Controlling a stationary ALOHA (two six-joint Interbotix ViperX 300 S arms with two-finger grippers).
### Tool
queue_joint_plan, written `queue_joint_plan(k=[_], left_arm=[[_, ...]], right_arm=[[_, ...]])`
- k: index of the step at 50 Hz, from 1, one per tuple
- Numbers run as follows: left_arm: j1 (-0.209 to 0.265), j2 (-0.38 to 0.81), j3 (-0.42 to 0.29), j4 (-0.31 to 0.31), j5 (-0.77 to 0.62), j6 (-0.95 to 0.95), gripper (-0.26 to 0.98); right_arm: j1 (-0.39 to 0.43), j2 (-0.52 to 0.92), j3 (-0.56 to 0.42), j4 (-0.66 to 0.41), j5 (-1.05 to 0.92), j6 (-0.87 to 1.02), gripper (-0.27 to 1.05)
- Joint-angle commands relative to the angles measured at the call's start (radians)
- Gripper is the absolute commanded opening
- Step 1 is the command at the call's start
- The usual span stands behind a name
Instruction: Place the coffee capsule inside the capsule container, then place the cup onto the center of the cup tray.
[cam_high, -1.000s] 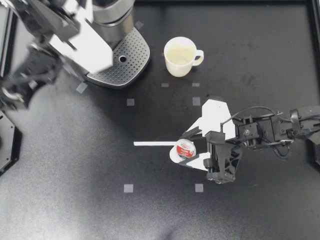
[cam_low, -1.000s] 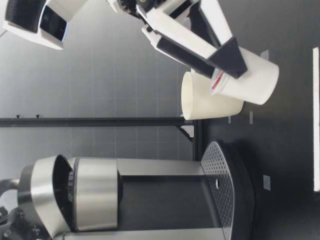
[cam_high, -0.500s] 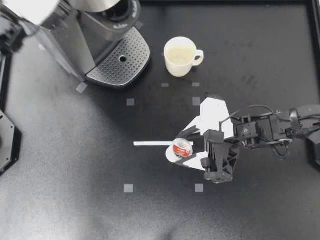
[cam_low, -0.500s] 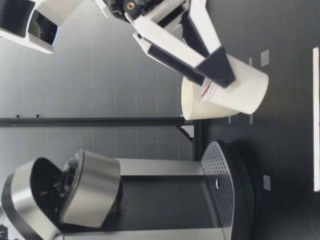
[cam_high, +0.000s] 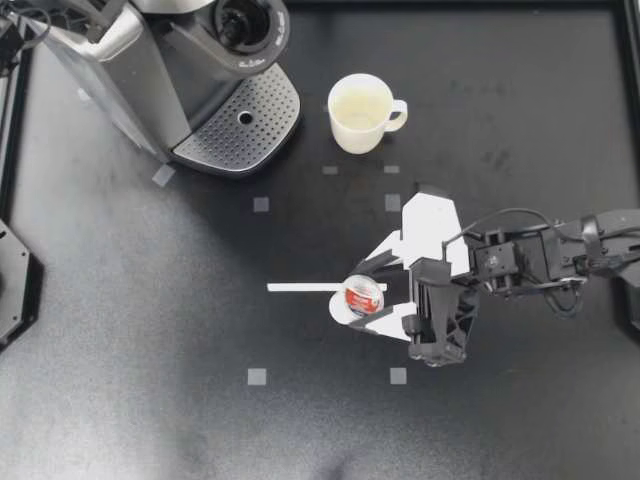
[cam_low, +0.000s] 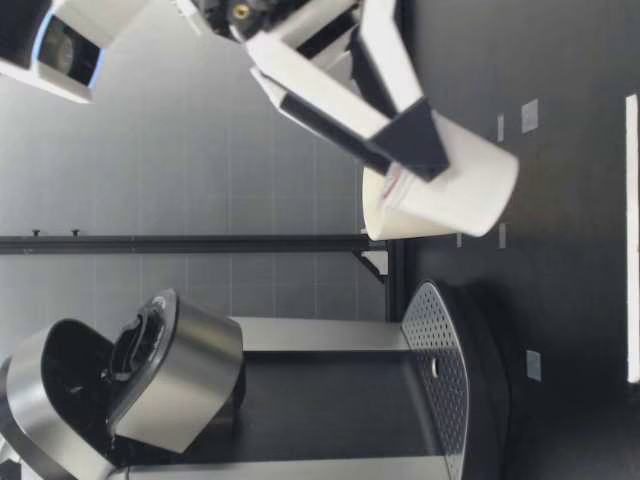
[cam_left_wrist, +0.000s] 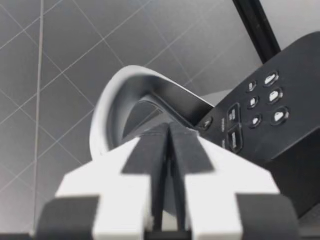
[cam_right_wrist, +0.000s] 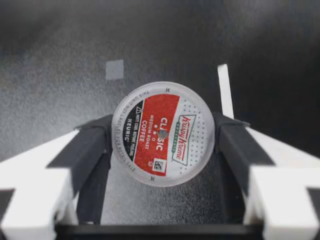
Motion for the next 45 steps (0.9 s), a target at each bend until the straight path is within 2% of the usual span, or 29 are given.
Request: queue_joint_plan(k=[1,11,25,45], left_arm=[[0.048,-0.006,-0.005,-0.005,0.003,-0.008,0.1],[0.048,-0.034,-0.014,-0.011,-0.086,-0.043,0.1],[0.048,-0.183,0.002,-0.005,-0.356,-0.216,0.1],[0.048,-0.281,0.067,-0.005,-0.379,-0.255,0.1]], right_arm=[[-0.006,-0.035,-0.021,0.002,-0.018,-0.002,0.56],[-0.032,-0.078,-0.031,0.0,-0.081,-0.015,0.56],[-0.189,-0.166,-0.089,-0.014,-0.193,-0.074,0.56],[-0.356,-0.149,-0.216,-0.012,-0.27,-0.235,0.56]])
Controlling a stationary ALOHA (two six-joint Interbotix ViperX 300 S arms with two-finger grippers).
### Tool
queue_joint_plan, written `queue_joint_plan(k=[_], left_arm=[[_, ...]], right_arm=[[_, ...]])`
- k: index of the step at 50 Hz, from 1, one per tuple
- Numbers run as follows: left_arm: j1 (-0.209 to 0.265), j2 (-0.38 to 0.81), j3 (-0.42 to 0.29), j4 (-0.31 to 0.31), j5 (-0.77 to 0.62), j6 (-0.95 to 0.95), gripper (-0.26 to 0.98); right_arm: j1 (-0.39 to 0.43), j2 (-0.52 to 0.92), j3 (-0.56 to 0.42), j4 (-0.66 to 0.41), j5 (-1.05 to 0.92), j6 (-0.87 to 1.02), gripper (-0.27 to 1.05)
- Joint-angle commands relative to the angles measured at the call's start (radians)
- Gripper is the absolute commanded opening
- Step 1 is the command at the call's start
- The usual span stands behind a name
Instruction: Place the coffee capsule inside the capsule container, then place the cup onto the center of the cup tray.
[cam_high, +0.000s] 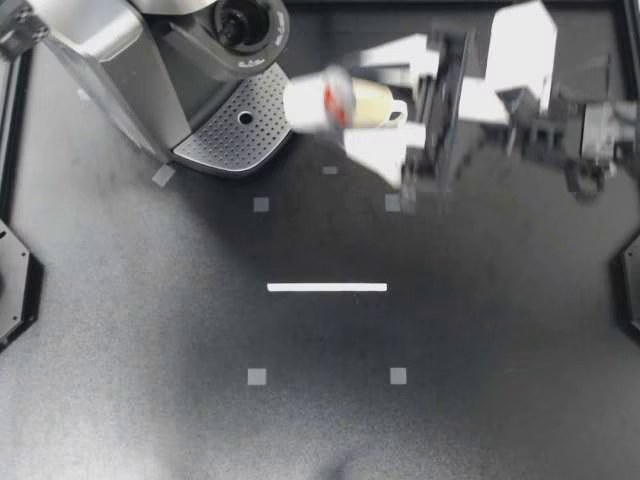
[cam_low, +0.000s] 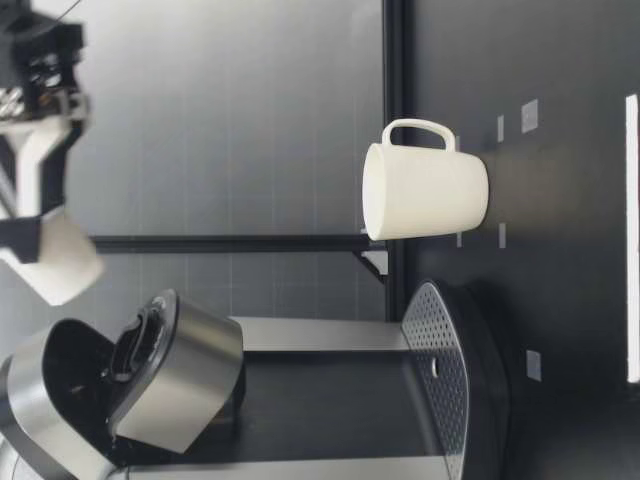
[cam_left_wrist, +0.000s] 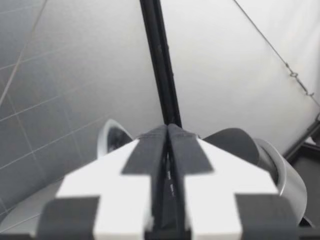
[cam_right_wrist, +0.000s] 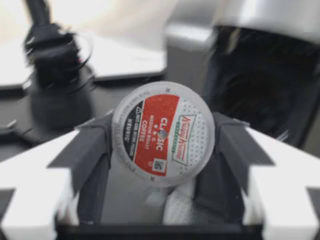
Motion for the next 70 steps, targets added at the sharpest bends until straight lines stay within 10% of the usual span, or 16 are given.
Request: queue_joint_plan(k=[1,70], left_arm=[[0.003,-0.003,-0.006,0.005,-0.002,-0.002,0.1],[0.003,-0.008,0.0,0.005,0.003,0.002,0.1]], right_arm=[[-0.035,0.003,-0.054,0.0,-0.011,-0.012,0.56],[-0.098,0.23,-0.284,-0.002,0.107,-0.141,0.56]])
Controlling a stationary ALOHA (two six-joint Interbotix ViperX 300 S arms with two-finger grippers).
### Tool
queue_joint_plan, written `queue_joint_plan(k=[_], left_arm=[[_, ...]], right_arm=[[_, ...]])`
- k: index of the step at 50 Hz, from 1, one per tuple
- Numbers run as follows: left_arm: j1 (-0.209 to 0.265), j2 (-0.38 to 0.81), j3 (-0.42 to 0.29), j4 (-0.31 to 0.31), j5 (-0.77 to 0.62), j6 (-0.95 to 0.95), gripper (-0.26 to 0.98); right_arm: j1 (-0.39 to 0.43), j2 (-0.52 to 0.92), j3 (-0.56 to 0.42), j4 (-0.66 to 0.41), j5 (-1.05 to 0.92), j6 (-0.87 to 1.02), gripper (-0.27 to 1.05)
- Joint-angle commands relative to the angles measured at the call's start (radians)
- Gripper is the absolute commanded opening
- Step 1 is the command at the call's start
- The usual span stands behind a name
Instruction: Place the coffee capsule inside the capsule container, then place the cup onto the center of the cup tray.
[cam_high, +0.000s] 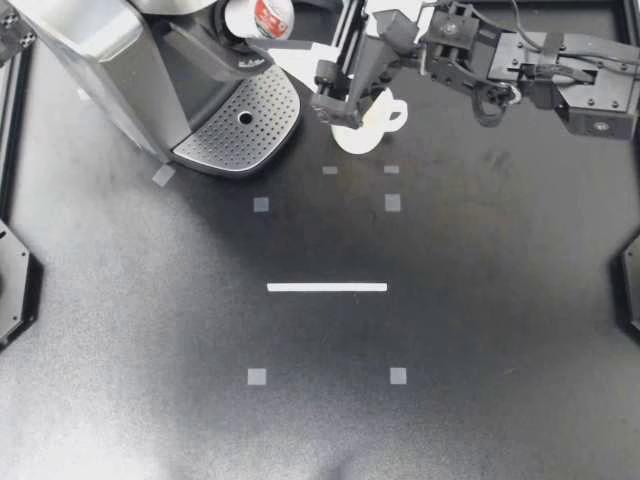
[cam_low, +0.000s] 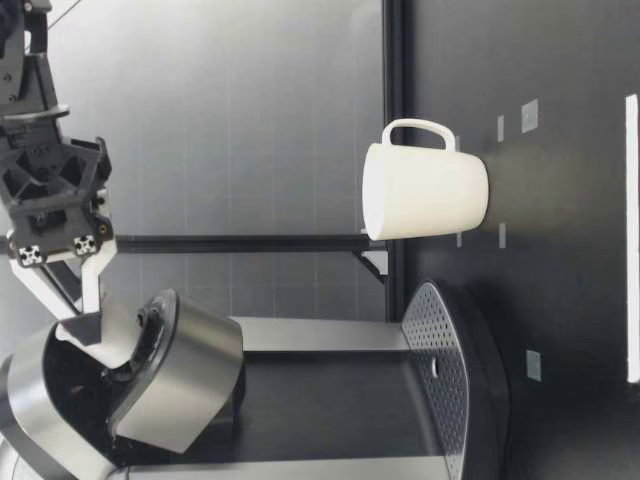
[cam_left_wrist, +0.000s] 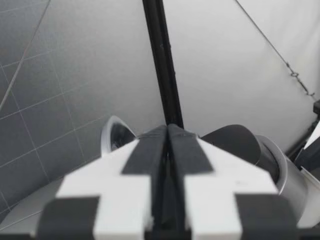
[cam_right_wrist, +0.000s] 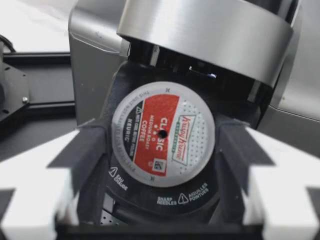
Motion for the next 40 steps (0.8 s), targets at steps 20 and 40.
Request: queue_joint_plan(k=[20,40], left_arm=[[0.003,0.003,-0.003,0.003,0.003,0.002,0.1],[0.003,0.003,-0.002,0.003,0.003,0.002,0.1]], right_arm=[[-0.006,0.02,-0.066,-0.002,0.046,-0.006,0.56],[-0.006,0.057,-0.117,-0.002,0.083,-0.008,0.75]])
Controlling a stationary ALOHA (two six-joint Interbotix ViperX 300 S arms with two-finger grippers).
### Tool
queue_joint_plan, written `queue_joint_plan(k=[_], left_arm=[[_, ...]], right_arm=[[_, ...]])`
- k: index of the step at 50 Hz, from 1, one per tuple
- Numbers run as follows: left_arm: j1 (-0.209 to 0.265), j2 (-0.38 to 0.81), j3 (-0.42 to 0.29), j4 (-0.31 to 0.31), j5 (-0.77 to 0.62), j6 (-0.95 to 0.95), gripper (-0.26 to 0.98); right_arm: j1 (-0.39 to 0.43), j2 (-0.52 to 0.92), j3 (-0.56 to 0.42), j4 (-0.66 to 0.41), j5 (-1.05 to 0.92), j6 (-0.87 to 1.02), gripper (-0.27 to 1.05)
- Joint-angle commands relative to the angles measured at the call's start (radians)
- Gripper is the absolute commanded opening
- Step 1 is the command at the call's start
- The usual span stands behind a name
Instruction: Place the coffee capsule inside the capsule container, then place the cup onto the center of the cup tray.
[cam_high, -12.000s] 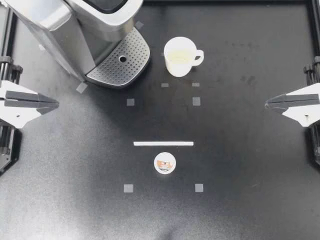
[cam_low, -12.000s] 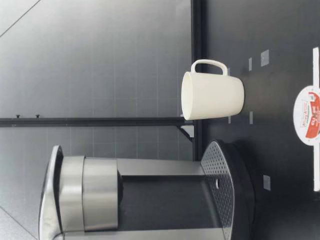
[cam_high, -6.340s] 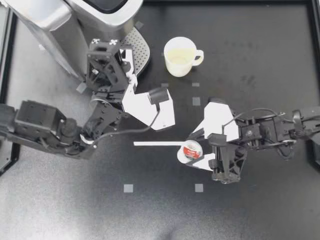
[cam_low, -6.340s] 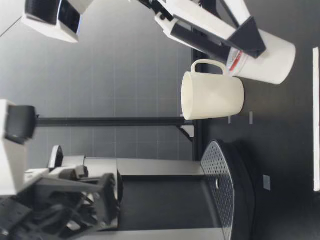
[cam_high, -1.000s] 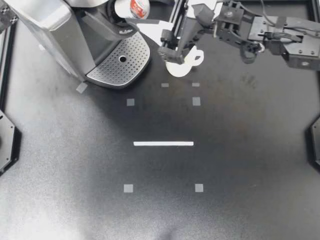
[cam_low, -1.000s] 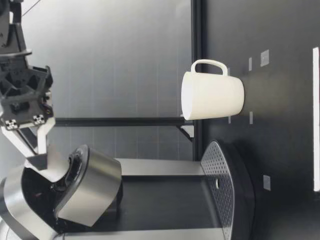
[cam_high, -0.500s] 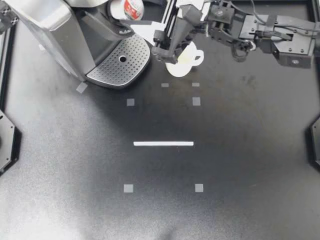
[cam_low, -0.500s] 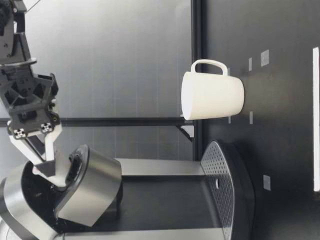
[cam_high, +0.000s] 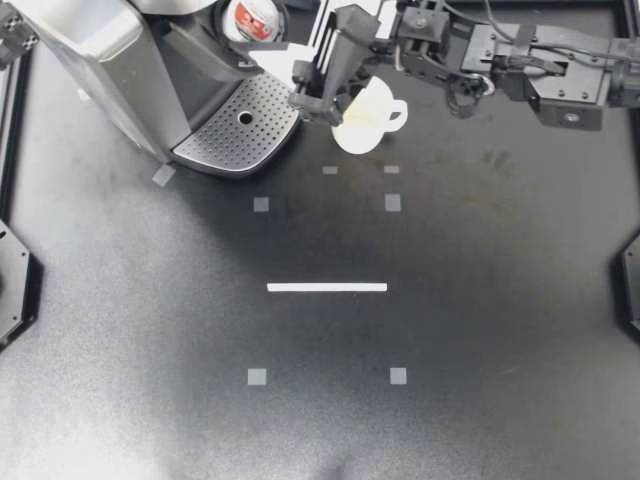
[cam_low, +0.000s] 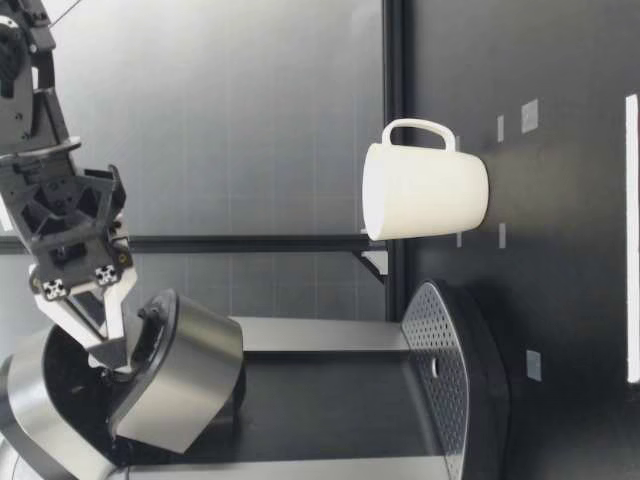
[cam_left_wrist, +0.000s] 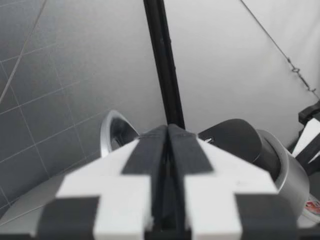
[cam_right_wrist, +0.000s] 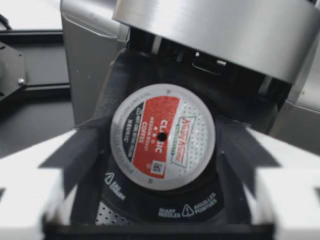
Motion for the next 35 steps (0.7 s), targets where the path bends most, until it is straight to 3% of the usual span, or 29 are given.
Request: queue_joint_plan(k=[1,4,21,35], left_arm=[[0.003,0.002,-0.011,0.003,0.0,-0.002,0.1],[0.003,0.002,-0.009,0.003,0.0,-0.002,0.1],[0.003,0.002,-0.008,0.003,0.006,-0.002,0.1],[0.003,0.005,0.005,0.017,0.155,-0.003,0.1]], right_arm=[[-0.005,-0.014,-0.031,-0.002,-0.005,-0.006,0.77],[-0.003,-0.014,-0.029,-0.002,-0.005,-0.018,0.82],[-0.005,-0.049,-0.011,0.006,-0.008,-0.018,0.82],[0.002,-0.204,0.143,0.021,-0.083,0.021,0.82]])
